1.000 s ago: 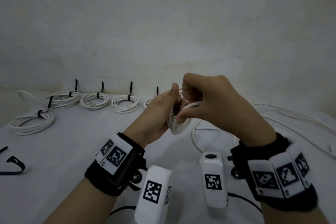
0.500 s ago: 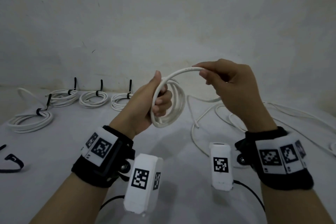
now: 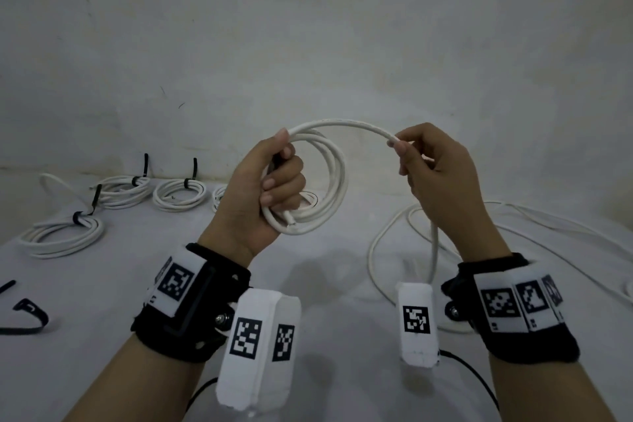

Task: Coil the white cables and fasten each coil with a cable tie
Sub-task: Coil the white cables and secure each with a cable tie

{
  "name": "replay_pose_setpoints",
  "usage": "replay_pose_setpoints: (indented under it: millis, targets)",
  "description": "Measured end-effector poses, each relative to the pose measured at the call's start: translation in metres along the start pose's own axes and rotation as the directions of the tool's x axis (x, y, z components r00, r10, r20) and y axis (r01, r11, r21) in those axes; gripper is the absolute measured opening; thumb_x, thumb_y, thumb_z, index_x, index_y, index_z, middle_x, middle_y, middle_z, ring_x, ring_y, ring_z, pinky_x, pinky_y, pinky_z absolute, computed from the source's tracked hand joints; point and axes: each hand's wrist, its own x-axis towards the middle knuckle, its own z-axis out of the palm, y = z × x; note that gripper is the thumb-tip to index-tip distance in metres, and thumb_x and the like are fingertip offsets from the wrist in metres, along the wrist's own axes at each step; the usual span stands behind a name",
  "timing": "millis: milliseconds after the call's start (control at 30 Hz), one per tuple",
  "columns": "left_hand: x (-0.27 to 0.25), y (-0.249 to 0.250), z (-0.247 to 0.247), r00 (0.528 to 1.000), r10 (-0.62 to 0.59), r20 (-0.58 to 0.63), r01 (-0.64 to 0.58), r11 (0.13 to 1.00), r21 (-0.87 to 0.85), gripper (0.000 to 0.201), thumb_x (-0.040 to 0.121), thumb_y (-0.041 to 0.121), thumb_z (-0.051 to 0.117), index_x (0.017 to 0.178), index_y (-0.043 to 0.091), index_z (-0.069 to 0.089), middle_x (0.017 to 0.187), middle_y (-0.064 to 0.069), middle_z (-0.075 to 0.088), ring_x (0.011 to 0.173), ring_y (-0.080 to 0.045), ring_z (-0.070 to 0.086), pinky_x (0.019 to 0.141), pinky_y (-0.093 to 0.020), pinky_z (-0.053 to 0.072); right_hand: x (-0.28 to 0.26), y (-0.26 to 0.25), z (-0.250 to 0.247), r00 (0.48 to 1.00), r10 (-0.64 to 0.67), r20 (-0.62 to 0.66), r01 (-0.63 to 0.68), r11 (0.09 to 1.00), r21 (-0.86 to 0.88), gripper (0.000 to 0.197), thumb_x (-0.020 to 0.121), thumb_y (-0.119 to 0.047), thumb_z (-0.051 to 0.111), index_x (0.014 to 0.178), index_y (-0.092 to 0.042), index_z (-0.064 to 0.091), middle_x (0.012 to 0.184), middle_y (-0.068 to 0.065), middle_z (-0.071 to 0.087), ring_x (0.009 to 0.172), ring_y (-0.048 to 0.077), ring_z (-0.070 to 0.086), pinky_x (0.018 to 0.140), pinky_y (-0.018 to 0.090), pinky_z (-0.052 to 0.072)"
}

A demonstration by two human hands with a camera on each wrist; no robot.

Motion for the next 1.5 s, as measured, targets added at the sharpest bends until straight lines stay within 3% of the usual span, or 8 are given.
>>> replay_pose_setpoints:
  millis: [233,400,767,1033,1200,1267,1333,1500]
  targets:
    - [0.001,0.016,-0.012,0.970,0.165,-0.177,-0.178,0.982,-0.064,0.032,0.091,0.037,0.044,0.065,0.019,0.045,0.038,0.009,0.026,0.026,-0.006,0.026,0.030,-0.012,0.018,0.000,0.011,-0.016,0.974,0.099,0.204,-0.083,0.993,-0.082,0.016,0.096,-0.016,0.051,0.093,-0.031,0.055,0.071,0.000,0.054,0.049,0.002,0.047,0.056,0.023,0.035]
    - [0.003,0.019,-0.012,0.941,0.220,-0.257,-0.246,0.966,-0.075,0.038,0.097,0.044,0.037,0.068,0.021,0.042,0.040,0.008,0.027,0.029,-0.006,0.027,0.031,-0.012,0.022,-0.005,0.012,-0.018,0.913,0.111,0.392,-0.016,0.971,-0.237,0.036,0.093,-0.013,0.056,0.110,-0.044,0.063,0.077,-0.008,0.054,0.054,0.008,0.044,0.057,0.016,0.040]
    - [0.006,0.011,-0.015,0.922,0.294,-0.252,-0.298,0.954,0.023,0.030,0.088,0.042,0.044,0.071,0.019,0.039,0.044,0.011,0.030,0.034,-0.003,0.029,0.035,-0.011,0.027,-0.007,-0.025,-0.009,0.789,0.032,0.613,0.251,0.894,-0.371,0.027,0.088,-0.005,0.063,0.101,-0.025,0.075,0.078,-0.014,0.058,0.067,-0.006,0.053,0.062,0.009,0.036]
    - [0.005,-0.007,-0.004,0.958,0.237,-0.162,-0.188,0.944,0.270,0.031,0.088,0.043,0.043,0.071,0.018,0.036,0.051,0.008,0.031,0.040,-0.002,0.029,0.040,-0.013,0.031,-0.017,-0.059,0.006,0.716,-0.097,0.691,0.451,0.820,-0.352,0.029,0.092,-0.010,0.056,0.104,-0.030,0.073,0.085,-0.012,0.054,0.082,0.011,0.046,0.075,0.032,0.034]
    - [0.002,-0.022,0.005,0.988,0.096,-0.124,-0.039,0.916,0.399,0.037,0.079,0.053,0.043,0.077,0.016,0.040,0.054,0.005,0.033,0.045,-0.005,0.032,0.047,-0.016,0.031,-0.019,-0.060,0.014,0.735,-0.254,0.629,0.474,0.855,-0.209,0.019,0.082,-0.019,0.058,0.089,-0.019,0.076,0.072,-0.017,0.047,0.061,-0.001,0.044,0.064,0.013,0.033]
    - [0.000,-0.026,0.006,0.993,0.050,-0.107,0.008,0.876,0.481,0.052,0.076,0.059,0.041,0.086,0.009,0.049,0.065,-0.009,0.040,0.060,-0.018,0.042,0.061,-0.026,0.038,-0.018,-0.061,0.014,0.770,-0.276,0.575,0.436,0.886,-0.159,0.011,0.080,-0.017,0.064,0.082,-0.017,0.074,0.067,-0.022,0.045,0.064,-0.008,0.047,0.065,0.005,0.035]
    - [-0.001,-0.030,0.005,0.997,-0.007,-0.071,0.046,0.819,0.571,0.067,0.077,0.062,0.036,0.091,0.000,0.056,0.076,-0.014,0.049,0.073,-0.024,0.047,0.070,-0.032,0.041,-0.018,-0.061,0.014,0.811,-0.282,0.512,0.402,0.905,-0.138,0.002,0.079,-0.017,0.072,0.078,-0.016,0.071,0.067,-0.017,0.053,0.065,-0.002,0.050,0.064,0.010,0.038]
    - [-0.005,-0.031,0.012,0.985,-0.173,0.025,0.141,0.873,0.467,0.048,0.078,0.058,0.035,0.063,0.017,0.055,0.049,0.007,0.038,0.039,-0.003,0.033,0.039,-0.013,0.031,-0.017,-0.054,0.014,0.891,-0.295,0.346,0.378,0.903,-0.203,0.019,0.077,-0.033,0.071,0.082,-0.018,0.060,0.070,-0.010,0.056,0.062,0.002,0.048,0.056,0.023,0.043]
